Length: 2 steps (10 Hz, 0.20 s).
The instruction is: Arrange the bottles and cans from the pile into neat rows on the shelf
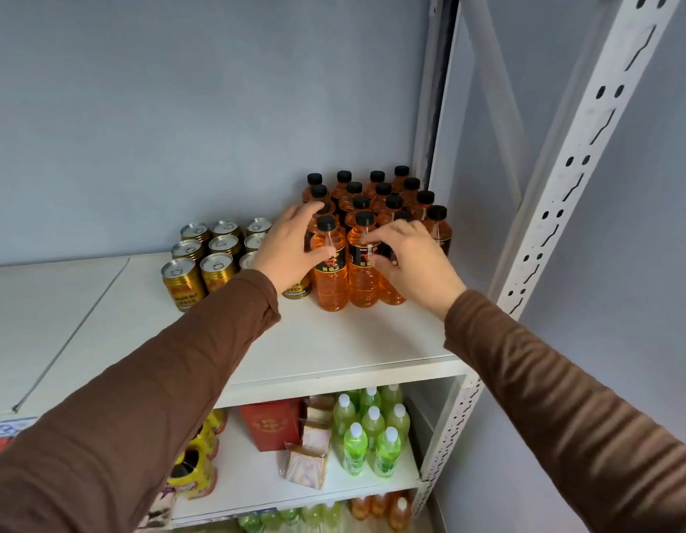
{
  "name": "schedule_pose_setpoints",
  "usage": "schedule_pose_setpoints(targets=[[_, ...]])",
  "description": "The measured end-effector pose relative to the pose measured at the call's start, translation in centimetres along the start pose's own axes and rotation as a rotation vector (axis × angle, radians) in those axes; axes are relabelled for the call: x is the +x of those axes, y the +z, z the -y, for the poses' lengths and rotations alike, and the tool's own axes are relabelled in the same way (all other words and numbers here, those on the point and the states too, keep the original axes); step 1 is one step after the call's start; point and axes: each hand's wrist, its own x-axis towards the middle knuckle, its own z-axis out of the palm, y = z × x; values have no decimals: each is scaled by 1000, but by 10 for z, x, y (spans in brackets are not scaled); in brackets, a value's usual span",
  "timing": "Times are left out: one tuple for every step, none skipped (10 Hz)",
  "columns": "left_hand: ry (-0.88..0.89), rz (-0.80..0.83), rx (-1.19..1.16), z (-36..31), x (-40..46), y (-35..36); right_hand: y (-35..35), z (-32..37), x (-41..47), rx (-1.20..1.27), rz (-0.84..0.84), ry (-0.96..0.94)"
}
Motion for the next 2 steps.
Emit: schedule_pose_setpoints(targets=[[10,64,-25,20,-34,-14,4,6,-11,59,172,29],[7,225,18,44,-71,-44,0,19,-20,134,253,17]])
